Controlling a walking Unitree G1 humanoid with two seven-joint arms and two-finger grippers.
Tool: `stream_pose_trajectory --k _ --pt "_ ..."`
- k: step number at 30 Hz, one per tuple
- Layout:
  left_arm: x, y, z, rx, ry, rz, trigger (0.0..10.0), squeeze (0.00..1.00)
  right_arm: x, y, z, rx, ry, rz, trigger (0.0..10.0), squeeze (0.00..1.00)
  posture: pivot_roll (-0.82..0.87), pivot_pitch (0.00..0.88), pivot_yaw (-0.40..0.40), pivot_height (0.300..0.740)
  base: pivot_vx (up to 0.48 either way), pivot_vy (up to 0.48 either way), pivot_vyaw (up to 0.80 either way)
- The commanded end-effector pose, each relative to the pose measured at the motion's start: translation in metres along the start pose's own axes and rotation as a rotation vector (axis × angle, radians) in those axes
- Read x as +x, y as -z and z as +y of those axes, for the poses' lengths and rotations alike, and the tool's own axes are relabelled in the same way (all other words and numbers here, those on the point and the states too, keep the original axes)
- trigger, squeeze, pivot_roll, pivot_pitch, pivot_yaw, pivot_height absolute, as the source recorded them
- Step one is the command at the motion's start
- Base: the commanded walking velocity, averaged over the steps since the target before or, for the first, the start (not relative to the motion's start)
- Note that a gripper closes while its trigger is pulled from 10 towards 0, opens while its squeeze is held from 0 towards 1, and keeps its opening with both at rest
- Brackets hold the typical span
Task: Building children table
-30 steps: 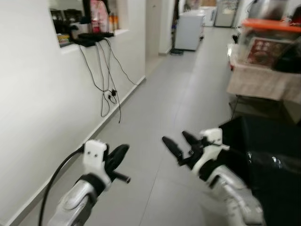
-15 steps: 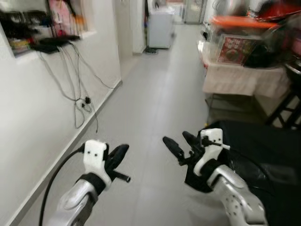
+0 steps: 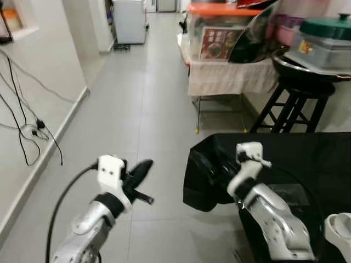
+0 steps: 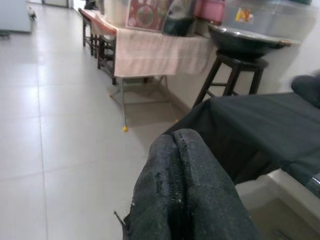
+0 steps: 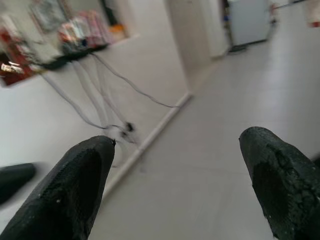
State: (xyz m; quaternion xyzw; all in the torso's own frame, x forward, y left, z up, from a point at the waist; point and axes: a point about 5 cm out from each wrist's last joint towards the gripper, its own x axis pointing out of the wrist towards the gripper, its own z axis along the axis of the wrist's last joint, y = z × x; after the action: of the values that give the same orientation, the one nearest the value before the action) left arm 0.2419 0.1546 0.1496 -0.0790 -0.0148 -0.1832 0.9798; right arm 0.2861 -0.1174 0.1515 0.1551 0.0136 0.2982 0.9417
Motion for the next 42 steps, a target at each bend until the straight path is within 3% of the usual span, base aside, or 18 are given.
stream_pose_trajectory --k 1,42 --pt "0.0023 -0.0026 -0.0063 -0.008 0.032 -0.012 10.0 0.00 -0.0083 0.0003 -0.0114 0.000 0.050 0.012 10.0 0.00 -0.01 0.000 -0.050 0.740 0.000 0.000 -0.80" --pt "0.0040 -0.0033 -0.0067 -0.023 0.034 -0.019 10.0 0.00 -0.0081 -0.0006 -0.0148 0.017 0.052 0.012 10.0 0.00 -0.01 0.000 -0.053 0.740 0.000 0.000 -0.80"
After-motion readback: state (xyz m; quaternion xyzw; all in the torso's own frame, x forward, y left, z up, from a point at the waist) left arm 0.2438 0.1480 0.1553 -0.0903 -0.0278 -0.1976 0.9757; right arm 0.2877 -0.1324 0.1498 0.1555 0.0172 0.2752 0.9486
